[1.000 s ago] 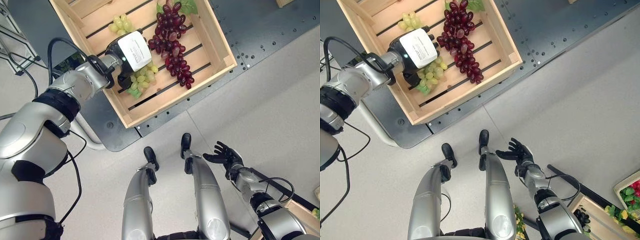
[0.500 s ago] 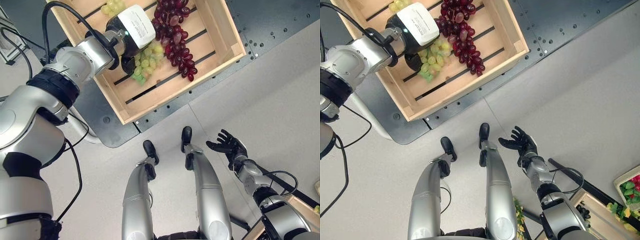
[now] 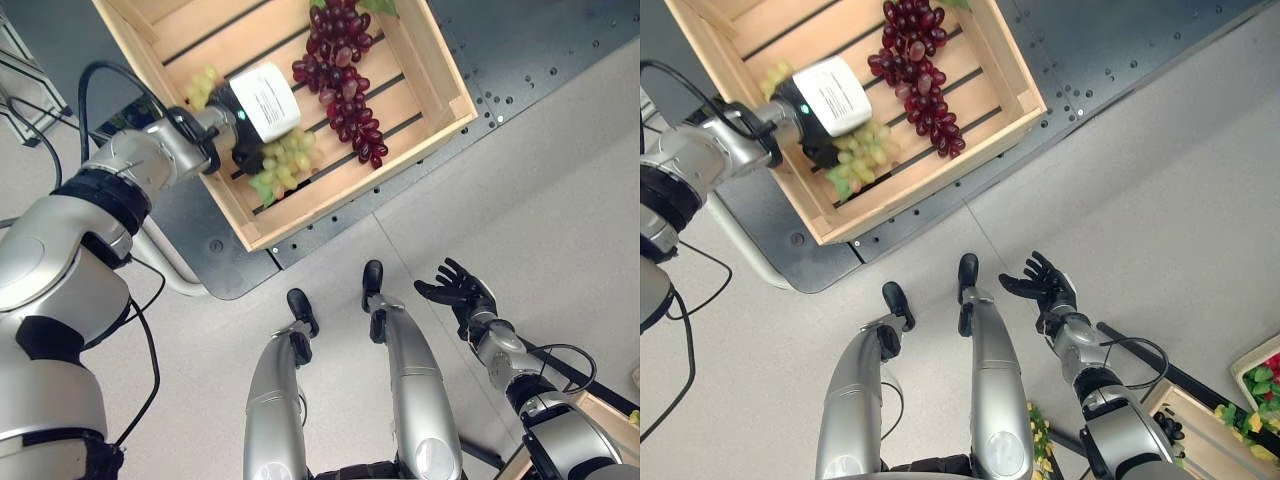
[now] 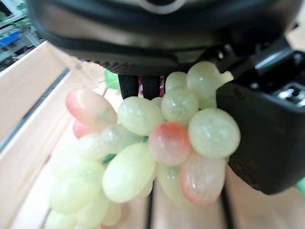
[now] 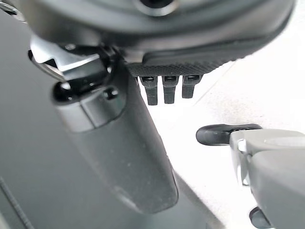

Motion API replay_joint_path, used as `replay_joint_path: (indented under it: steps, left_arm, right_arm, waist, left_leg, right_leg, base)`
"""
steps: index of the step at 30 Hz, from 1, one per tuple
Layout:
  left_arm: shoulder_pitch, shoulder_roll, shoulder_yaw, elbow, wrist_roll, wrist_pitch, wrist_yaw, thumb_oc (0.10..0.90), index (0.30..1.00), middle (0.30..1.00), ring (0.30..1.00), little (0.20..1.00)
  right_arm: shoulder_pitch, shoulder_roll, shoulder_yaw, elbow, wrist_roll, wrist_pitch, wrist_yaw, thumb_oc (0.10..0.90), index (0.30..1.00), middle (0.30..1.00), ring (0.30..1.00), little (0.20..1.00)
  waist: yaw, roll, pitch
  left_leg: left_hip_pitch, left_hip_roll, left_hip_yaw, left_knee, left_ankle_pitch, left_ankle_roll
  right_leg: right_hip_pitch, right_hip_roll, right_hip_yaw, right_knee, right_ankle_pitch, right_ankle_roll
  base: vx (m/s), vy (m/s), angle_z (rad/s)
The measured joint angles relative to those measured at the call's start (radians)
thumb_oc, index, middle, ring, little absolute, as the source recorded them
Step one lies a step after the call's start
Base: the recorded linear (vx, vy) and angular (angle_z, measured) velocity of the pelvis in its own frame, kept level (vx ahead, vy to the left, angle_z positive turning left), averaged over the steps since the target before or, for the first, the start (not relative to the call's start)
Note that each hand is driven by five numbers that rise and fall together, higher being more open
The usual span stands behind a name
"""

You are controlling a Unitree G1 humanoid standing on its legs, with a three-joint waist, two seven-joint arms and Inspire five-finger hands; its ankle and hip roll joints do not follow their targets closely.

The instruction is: Pick up the fruits from the basket on one side to the basket on the other side

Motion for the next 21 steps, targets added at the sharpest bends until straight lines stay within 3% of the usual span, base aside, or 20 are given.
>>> replay_joint_path:
  steps: [2,5,12,13,15,21]
  left_arm:
    - [0.057,-0.001,0.004,-0.010,-0.126,0.000,0.018,0.400,0.300,0.300,0.300,0.300]
    - [0.159,-0.004,0.095,-0.016,-0.342,-0.023,0.067,0.400,0.300,0.300,0.300,0.300]
    - [0.377,-0.099,0.466,-0.031,-0.758,-0.050,0.087,0.400,0.300,0.300,0.300,0.300]
    - [0.441,-0.134,0.577,-0.072,-0.838,-0.047,0.073,0.400,0.300,0.300,0.300,0.300]
    - [0.528,-0.199,0.685,-0.127,-0.988,-0.039,0.053,0.400,0.300,0.300,0.300,0.300]
    - [0.653,-0.278,0.810,-0.245,-1.267,0.020,-0.049,0.400,0.300,0.300,0.300,0.300]
  right_arm:
    - [0.017,-0.001,0.000,-0.002,0.000,0.000,0.000,0.800,0.900,0.900,0.900,0.900]
    - [0.046,0.000,0.000,-0.010,-0.001,-0.001,0.000,0.800,0.900,0.900,0.900,0.900]
    - [0.151,0.008,-0.002,-0.062,-0.003,-0.001,0.000,0.800,0.900,0.900,0.900,0.900]
    - [0.175,0.016,-0.005,-0.091,-0.004,-0.003,0.000,0.800,0.900,0.900,0.900,0.900]
    - [0.232,0.030,-0.008,-0.154,-0.008,-0.008,0.000,0.800,0.900,0.900,0.900,0.900]
    - [0.285,0.054,-0.033,-0.322,-0.063,-0.011,0.000,0.800,0.900,0.900,0.900,0.900]
  waist:
    - [0.005,0.000,0.000]
    - [0.009,-0.001,0.000]
    - [0.010,-0.002,0.000]
    - [0.010,-0.004,-0.001]
    - [0.015,-0.008,-0.003]
    - [0.016,-0.016,-0.012]
  left_leg:
    - [0.037,0.000,-0.001,-0.009,0.001,0.000]
    - [0.094,0.000,-0.003,-0.018,-0.001,-0.004]
    - [0.287,-0.010,-0.001,-0.094,0.007,-0.007]
    - [0.331,-0.012,0.000,-0.116,0.007,-0.010]
    - [0.411,-0.017,-0.001,-0.168,0.013,-0.015]
    - [0.586,-0.025,0.003,-0.321,0.060,-0.025]
  right_leg:
    - [0.038,0.003,0.000,-0.010,0.001,0.001]
    - [0.099,0.007,0.000,-0.023,-0.001,0.007]
    - [0.291,0.014,-0.004,-0.094,0.009,0.017]
    - [0.332,0.016,-0.005,-0.114,0.011,0.020]
    - [0.410,0.023,-0.007,-0.155,0.013,0.024]
    - [0.582,0.046,-0.026,-0.294,0.046,0.031]
  base:
    - [0.00,0.000,0.00]
    - [0.01,0.008,0.01]
    - [0.01,0.001,0.00]
    - [0.04,0.003,-0.02]
    - [0.06,0.003,-0.01]
    - [0.09,0.015,0.01]
